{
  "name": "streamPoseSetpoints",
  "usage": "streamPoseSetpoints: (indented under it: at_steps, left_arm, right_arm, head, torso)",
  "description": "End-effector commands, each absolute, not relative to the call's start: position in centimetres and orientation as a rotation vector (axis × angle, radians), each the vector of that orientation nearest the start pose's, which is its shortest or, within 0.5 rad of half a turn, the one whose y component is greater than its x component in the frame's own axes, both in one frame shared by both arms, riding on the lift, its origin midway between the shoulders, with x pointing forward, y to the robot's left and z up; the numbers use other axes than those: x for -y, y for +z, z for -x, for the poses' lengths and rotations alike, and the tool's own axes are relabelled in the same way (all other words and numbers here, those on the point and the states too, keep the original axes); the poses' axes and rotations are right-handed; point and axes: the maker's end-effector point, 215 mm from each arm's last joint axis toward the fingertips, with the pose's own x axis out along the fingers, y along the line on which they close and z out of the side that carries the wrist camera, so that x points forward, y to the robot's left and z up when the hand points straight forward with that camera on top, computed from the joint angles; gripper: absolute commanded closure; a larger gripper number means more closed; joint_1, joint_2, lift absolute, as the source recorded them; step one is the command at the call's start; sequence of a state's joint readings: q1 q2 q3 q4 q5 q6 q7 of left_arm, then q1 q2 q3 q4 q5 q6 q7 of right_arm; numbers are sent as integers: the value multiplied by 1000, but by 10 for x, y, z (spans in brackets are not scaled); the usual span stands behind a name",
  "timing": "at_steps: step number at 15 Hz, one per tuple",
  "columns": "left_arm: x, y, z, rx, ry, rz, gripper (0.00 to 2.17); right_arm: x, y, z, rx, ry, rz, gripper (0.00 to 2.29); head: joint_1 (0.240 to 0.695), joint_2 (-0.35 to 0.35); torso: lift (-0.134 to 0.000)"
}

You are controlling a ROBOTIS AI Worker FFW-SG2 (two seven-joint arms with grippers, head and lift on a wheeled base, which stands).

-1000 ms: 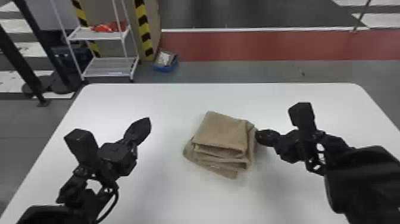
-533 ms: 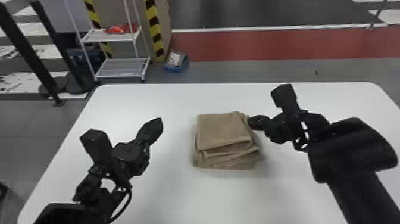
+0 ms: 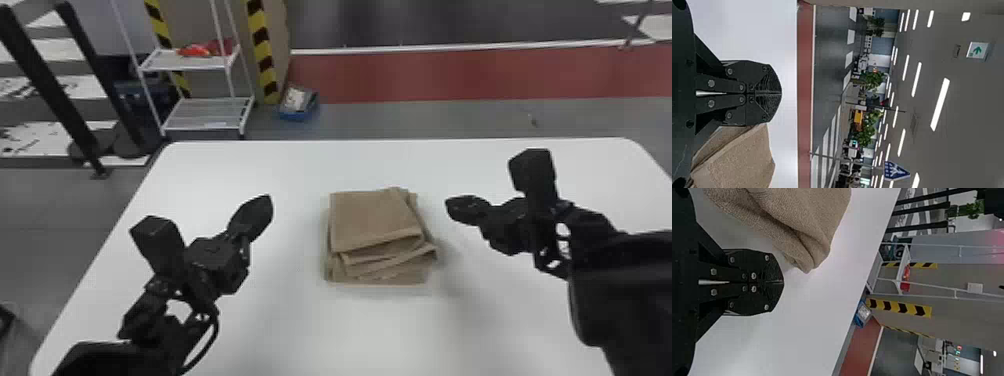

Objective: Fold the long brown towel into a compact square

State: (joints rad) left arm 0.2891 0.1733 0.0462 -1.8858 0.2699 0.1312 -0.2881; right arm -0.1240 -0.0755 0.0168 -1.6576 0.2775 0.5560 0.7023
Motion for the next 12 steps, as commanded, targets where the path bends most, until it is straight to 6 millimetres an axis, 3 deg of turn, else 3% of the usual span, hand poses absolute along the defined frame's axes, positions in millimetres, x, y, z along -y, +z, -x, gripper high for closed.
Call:
streamPoseSetpoints:
  at_steps: [1,2,3,4,6,7,10,12]
  left_arm:
    - [-218,-345,-501,-73,-303,102,1733]
    - [-220,-339,-500,-50,-299,97,1730]
    - [-218,-337,-499,-39,-300,92,1720]
    - [-213,-332,-498,-19,-318,78,1470]
    - [-200,-314,-495,46,-345,70,242]
    - [-194,-300,-494,94,-342,74,2]
    - [-176,-264,-484,259,-299,36,29]
    - [-169,-266,-485,267,-268,34,29]
  right_arm:
    - [207,-372,-569,-362,498,163,991]
    - [231,-365,-568,-331,459,136,505]
    - [246,-355,-569,-295,438,97,302]
    - [259,-333,-568,-226,420,71,296]
    - [254,-309,-565,-165,408,78,171]
    - [239,-289,-564,-122,425,66,167]
    - [190,-277,-550,-70,436,75,167]
    - [169,-282,-543,-36,421,73,137]
  head:
    - [695,63]
    - [695,46]
    - [695,30]
    - [695,11]
    - [695,-41]
    - [695,-50]
    - [693,-43]
    - [673,-23]
  torso:
    - [-125]
    - [-125]
    - [-125]
    - [-125]
    - [-125]
    - [-125]
    - [-125]
    - [-125]
